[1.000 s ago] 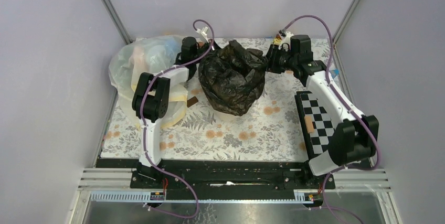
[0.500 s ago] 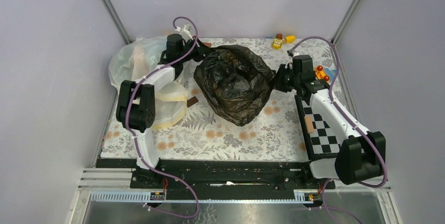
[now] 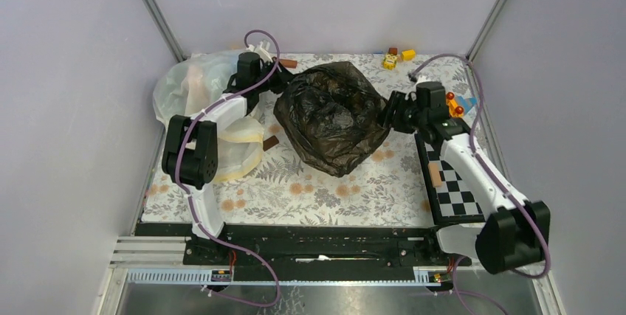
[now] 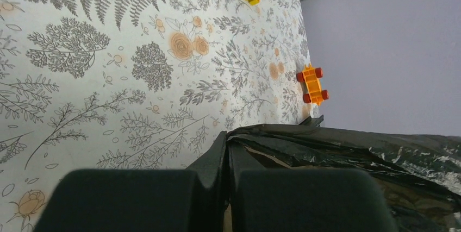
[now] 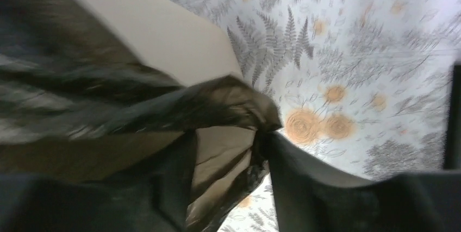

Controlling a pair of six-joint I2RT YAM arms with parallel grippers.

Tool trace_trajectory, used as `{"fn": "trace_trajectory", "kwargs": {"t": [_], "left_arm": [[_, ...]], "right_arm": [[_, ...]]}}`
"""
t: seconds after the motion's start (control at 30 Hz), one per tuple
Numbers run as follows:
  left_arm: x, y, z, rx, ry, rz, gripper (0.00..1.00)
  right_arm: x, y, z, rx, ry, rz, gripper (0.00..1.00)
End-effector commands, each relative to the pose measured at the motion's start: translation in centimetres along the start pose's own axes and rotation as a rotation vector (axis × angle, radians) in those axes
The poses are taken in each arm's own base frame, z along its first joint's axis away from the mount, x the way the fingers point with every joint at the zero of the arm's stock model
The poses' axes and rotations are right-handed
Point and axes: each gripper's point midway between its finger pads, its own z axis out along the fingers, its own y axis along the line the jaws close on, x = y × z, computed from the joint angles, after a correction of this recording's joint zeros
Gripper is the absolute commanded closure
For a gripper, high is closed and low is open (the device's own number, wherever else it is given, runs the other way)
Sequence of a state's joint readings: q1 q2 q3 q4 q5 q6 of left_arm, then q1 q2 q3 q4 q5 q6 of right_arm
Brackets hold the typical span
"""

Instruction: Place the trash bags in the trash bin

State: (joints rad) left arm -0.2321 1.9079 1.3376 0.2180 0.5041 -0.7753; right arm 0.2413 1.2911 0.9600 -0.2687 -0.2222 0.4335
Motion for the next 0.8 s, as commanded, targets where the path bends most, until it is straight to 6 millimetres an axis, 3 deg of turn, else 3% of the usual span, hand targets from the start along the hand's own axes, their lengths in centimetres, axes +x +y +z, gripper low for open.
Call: {"fn": "trace_trajectory", "kwargs": {"t": [0.0,0.13,0.33,0.43,0.5,0.63,0.77], "left_arm": [[-5.7,-5.9,-2.2,0.076,-0.151,0.094,1.00],[-7.1,-7.6,-3.1,0.092,-0.183,0.113,1.00],[-7.6,-7.8,-3.5,0.075,-0.202,0.117,1.00],[-7.3,-7.5,-3.2,0.067,-0.185,0.114,1.00],[-7.1,-7.2,-3.1,0.062,-0.177,0.113,1.00],[-7.0,-7.2,-2.9,0.066,-0.172,0.108,1.00],[-7.0,-6.9,-2.7,0.055,-0.170,0.101,1.00]], "right_arm": [[-7.0,3.5,-6.4,-0.033,-0.239,-0.149,0.32],[-10.1,4.6,-9.6,-0.008,-0.340,-0.238,0.20],[-13.2,7.2,-12.0,-0.043,-0.375,-0.290,0.17],[-13.1,8.0,-12.3,-0.069,-0.347,-0.322,0.14],[-12.2,9.9,-12.3,-0.164,-0.325,-0.407,0.13],[-11.4,12.9,-11.9,-0.196,-0.314,-0.584,0.30],[-10.7,15.3,-10.0,-0.186,-0.261,-0.754,0.38]]}}
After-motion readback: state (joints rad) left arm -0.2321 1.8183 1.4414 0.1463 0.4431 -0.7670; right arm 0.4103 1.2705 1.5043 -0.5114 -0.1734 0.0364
